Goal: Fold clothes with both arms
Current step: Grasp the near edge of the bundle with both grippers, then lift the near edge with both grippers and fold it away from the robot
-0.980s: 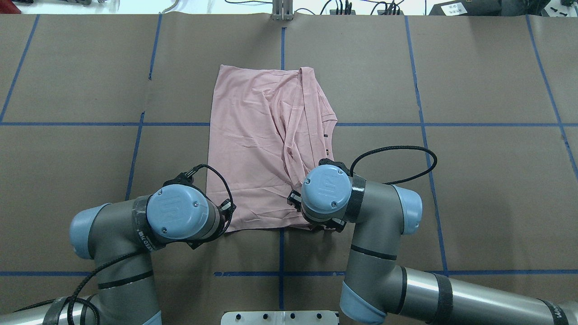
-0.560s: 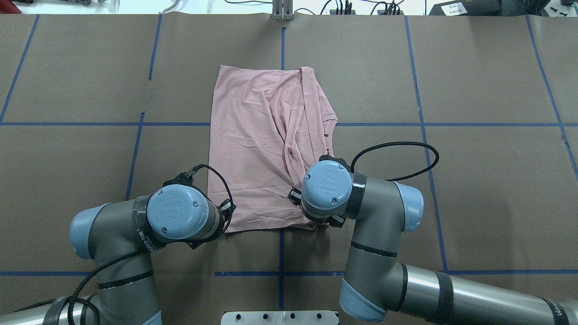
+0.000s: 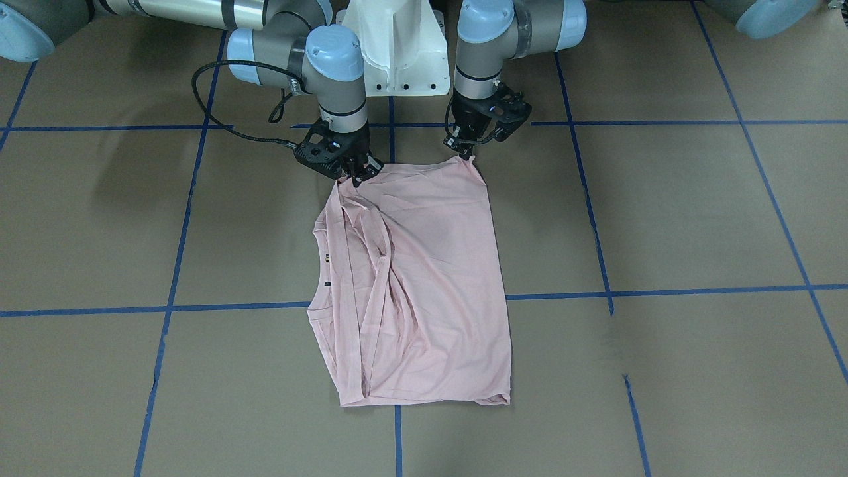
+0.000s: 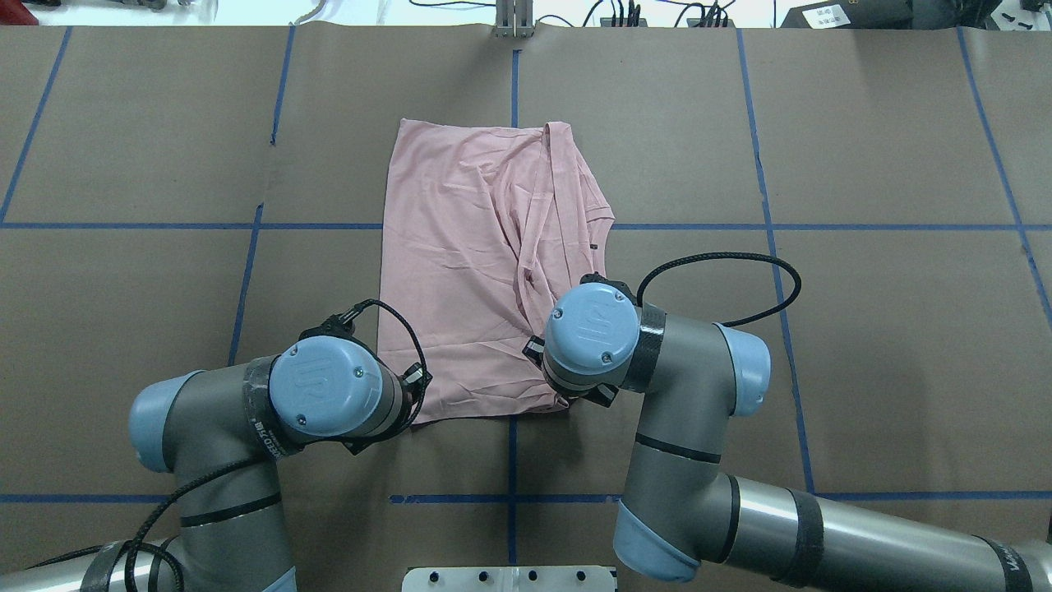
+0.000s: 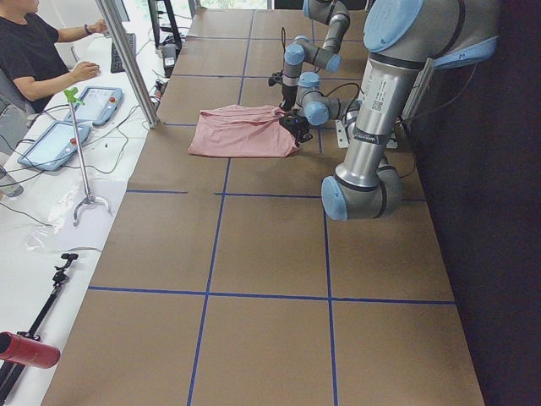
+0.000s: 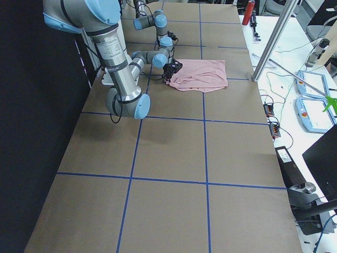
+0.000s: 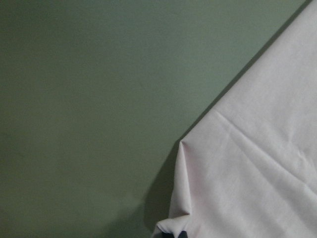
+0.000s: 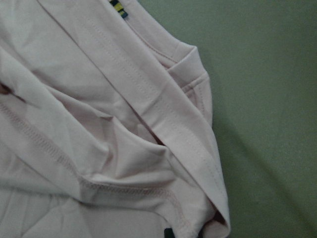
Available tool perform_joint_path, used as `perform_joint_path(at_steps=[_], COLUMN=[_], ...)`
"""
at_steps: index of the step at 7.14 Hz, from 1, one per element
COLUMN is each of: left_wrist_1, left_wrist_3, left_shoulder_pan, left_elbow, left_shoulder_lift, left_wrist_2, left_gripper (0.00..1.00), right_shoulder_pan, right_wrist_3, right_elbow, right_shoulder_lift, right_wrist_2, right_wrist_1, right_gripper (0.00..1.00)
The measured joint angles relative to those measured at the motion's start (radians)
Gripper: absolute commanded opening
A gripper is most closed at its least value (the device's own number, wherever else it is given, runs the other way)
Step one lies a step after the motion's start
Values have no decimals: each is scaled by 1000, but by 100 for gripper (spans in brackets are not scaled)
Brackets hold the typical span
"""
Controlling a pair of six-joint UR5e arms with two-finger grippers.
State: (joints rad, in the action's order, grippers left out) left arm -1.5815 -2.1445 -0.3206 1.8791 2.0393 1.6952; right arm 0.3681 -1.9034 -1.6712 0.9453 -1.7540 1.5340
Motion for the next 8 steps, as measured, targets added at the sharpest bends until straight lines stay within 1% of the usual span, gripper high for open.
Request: perform_joint_path(at_steps=[2,3,5,8], left_wrist_1=[1,8,71,131], left_wrist_3=[0,2,6,10], left_shoulder_pan=[0,1,27,100], left_elbow=[4,20,88,165], left_shoulder_lift=[-1,-5,-7,-20], left_wrist_2=[0,-1,-2,-1], left_gripper=[0,0,0,0], right_shoulder_pan=[7,8,4,-37], right_wrist_3=[-5,-4,-3,-4], right_elbow=[-18,-52,-141,-222], right_shoulder_lift=[4,19,73,107], right_wrist_2=[-10,-30,-65,-78], right_wrist_1=[0,1,0,-1], right_gripper=[0,0,0,0])
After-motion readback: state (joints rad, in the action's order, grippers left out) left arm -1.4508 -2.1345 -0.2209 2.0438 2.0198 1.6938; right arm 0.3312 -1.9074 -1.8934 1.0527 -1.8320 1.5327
